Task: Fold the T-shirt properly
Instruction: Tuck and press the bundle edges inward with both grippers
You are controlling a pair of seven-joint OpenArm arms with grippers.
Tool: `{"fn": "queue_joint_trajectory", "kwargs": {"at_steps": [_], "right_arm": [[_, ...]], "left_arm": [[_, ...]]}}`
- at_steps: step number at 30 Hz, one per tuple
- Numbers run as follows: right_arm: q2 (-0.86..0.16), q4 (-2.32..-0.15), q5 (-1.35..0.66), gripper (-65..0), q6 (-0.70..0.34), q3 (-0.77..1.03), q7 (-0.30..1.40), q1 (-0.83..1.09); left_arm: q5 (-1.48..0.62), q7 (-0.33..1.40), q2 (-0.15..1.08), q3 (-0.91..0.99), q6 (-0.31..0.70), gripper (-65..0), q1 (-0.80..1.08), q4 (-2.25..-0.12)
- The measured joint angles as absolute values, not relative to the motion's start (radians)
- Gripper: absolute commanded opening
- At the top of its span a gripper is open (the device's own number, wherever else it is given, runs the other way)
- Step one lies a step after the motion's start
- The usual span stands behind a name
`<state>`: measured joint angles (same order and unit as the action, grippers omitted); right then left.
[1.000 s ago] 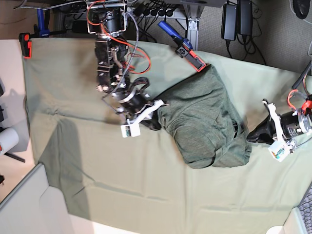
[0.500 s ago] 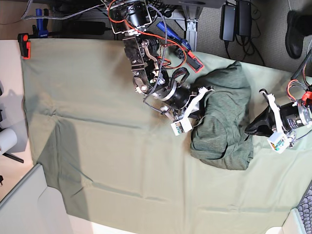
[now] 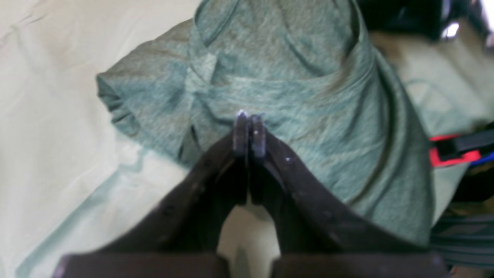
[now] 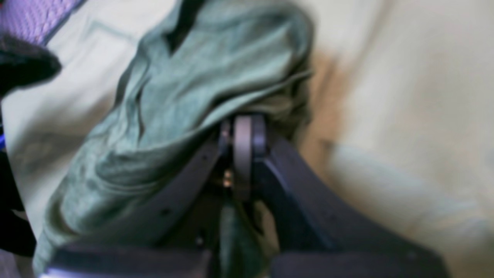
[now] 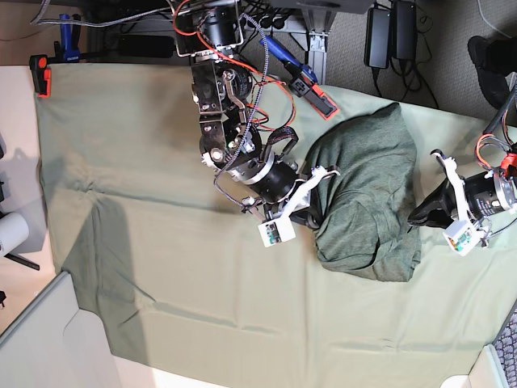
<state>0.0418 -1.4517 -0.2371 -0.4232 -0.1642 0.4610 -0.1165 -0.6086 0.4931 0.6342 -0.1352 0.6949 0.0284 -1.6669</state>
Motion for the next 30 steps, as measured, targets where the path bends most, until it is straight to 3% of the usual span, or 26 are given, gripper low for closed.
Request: {"fn": "queue_joint_trajectory", "kwargs": {"at_steps": [9,12,15,17,23,30], "right_arm": [[0.045,-1.475,-0.228,-65.0,-0.423,-0.154,0.459,-0.117],[0.047,-1.475,-0.227,-43.3,-0.424,-0.147,0.441,-0.117],[0.047,-1.475,-0.219,-31.3,-0.424,-0.137,0.435,-0.128],[0.049,-1.475,-0.196,-30.5,-0.424,-0.128,0.428,-0.14],[0.059,-1.475,-0.187,-30.5,-0.423,-0.076,0.427,-0.158],[0.076,-1.475,-0.187,-30.5,-0.423,-0.077,0.427,-0.158]], "left_arm": [[-0.593,0.44,0.575,-0.13,0.694,-65.0,-0.091,-1.506],[-0.594,0.443,0.525,-0.132,0.694,-65.0,-0.131,-1.424],[-0.624,0.444,0.504,-0.132,0.692,-65.0,-0.157,-1.387],[-0.647,0.441,0.503,-0.132,0.692,-63.4,-0.16,-1.387],[-0.644,0.441,0.501,-0.132,0.692,-41.7,-0.159,-1.386],[-0.628,0.441,0.476,-0.132,0.692,-39.5,-0.159,-1.353]]}}
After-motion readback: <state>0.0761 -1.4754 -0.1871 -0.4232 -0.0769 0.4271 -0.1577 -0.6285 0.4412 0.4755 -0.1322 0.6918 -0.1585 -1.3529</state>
